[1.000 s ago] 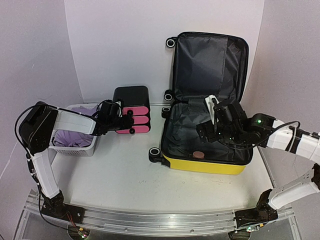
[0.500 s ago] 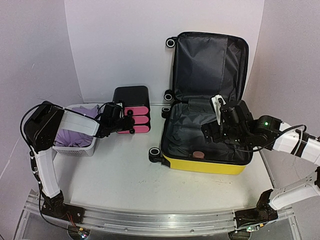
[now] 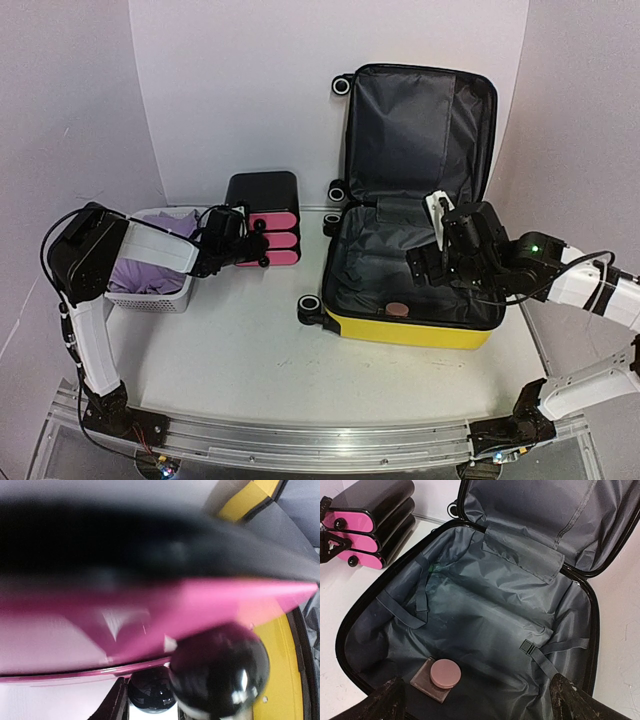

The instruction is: Open, take out, and arrange the luggage

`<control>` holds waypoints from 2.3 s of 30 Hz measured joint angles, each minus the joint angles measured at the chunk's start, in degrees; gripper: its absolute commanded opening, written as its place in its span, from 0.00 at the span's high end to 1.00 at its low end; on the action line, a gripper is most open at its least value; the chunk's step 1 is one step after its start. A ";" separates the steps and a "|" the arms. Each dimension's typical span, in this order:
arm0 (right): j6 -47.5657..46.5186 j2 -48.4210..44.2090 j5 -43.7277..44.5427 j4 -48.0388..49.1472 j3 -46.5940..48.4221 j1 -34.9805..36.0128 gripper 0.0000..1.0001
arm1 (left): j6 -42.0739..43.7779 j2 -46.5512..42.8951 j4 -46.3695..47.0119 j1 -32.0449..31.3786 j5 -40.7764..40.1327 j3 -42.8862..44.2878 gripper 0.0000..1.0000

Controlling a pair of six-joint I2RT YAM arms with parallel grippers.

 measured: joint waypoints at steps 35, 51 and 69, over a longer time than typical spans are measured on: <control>-1.70 11.78 -12.37 2.97 1.05 -8.24 0.02 | -5.70 -16.33 -0.87 -3.93 2.23 -18.25 0.44; -1.33 24.65 -33.92 -4.13 9.57 -18.32 0.02 | -2.10 -30.47 -10.67 -4.24 12.04 -21.09 0.10; -2.19 43.19 -49.72 -24.76 27.58 -25.20 0.08 | -0.83 -30.60 -53.77 -4.35 6.99 7.98 0.03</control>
